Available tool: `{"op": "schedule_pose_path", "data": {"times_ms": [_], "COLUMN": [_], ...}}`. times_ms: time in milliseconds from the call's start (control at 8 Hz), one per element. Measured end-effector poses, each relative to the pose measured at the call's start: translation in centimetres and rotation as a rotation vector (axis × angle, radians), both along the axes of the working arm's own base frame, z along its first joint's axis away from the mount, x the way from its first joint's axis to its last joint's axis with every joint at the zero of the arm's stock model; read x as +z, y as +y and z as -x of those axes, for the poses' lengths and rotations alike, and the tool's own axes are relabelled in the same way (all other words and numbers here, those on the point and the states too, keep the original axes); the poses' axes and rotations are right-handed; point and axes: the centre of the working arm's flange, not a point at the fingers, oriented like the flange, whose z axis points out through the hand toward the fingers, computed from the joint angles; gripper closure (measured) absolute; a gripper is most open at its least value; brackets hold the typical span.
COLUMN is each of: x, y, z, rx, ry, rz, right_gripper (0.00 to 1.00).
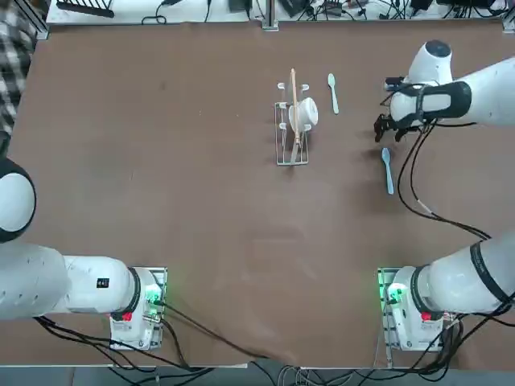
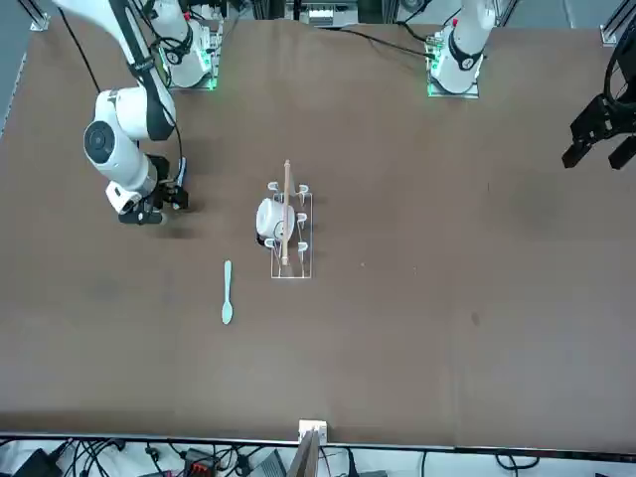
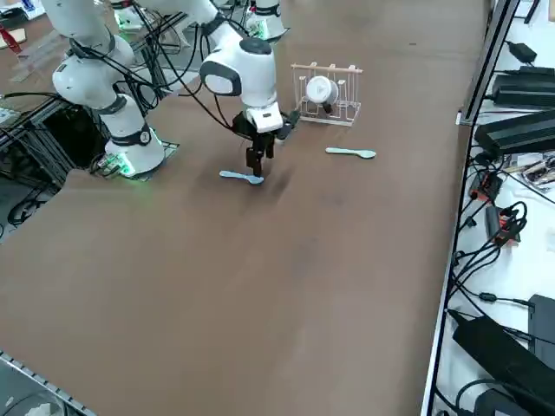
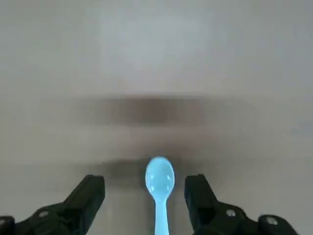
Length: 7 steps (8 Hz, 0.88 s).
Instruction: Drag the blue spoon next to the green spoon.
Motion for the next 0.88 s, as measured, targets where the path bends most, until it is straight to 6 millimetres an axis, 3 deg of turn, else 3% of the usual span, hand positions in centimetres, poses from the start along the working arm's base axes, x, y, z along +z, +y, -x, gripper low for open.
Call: {"op": "schedule_pose_path", "data": {"times_ms": [500, 875], "x": [-2.9, -3.7], "y": [-0.3, -0.4], "z": [4.3, 5.3], "rx": [0.001, 0.001], "ry": [0.026, 0.029], "rz": [0.001, 0.0], "right_gripper": [0.0, 0.0]}}
